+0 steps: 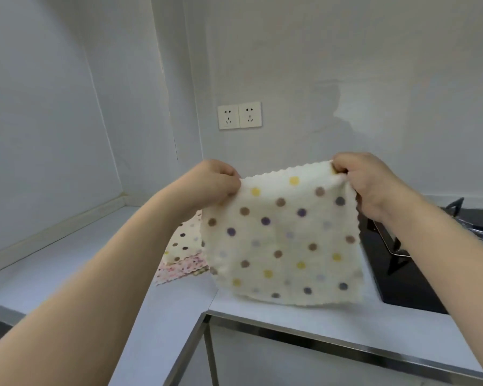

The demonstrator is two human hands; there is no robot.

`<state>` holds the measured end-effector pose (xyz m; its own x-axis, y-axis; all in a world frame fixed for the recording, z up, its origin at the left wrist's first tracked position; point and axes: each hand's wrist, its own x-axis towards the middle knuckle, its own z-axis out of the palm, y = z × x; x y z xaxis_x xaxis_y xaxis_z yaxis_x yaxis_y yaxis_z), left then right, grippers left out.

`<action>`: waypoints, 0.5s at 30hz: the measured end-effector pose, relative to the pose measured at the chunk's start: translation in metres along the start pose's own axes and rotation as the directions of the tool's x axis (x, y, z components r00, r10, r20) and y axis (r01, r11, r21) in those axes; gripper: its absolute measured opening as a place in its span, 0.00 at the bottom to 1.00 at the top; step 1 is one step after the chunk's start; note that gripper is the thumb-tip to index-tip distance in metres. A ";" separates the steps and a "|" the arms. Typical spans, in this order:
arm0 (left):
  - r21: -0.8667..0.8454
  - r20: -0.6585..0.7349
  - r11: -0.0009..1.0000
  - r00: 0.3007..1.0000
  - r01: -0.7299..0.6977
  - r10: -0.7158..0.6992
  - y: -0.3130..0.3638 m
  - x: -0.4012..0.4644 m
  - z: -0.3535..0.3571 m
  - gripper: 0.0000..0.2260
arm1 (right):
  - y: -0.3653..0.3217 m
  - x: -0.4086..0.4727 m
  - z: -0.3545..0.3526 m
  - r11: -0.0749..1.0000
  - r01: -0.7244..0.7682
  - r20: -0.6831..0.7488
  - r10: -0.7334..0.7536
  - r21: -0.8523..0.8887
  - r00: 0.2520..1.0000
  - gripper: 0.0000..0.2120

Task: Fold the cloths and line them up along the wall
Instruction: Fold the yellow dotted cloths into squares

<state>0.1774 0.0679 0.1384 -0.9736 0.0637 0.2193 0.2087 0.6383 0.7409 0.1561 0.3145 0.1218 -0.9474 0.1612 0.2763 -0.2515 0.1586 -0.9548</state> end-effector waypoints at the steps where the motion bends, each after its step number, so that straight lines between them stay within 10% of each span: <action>1: 0.031 -0.004 0.999 1.000 -0.009 0.009 0.002 0.004 0.004 0.08 | 0.002 0.000 -0.009 0.999 -0.032 -0.014 0.032 -0.009 0.999 0.08; 15: 0.406 -0.193 0.893 0.936 -0.196 0.293 -0.069 0.049 0.086 0.13 | 0.104 0.038 -0.019 0.962 0.038 -0.105 -0.069 -0.269 0.992 0.15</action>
<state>0.1071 0.0926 0.0434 -0.8326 0.0987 0.5450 0.3391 0.8689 0.3607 0.0973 0.3559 0.0348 -0.9018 0.2515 0.3516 -0.2251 0.4212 -0.8786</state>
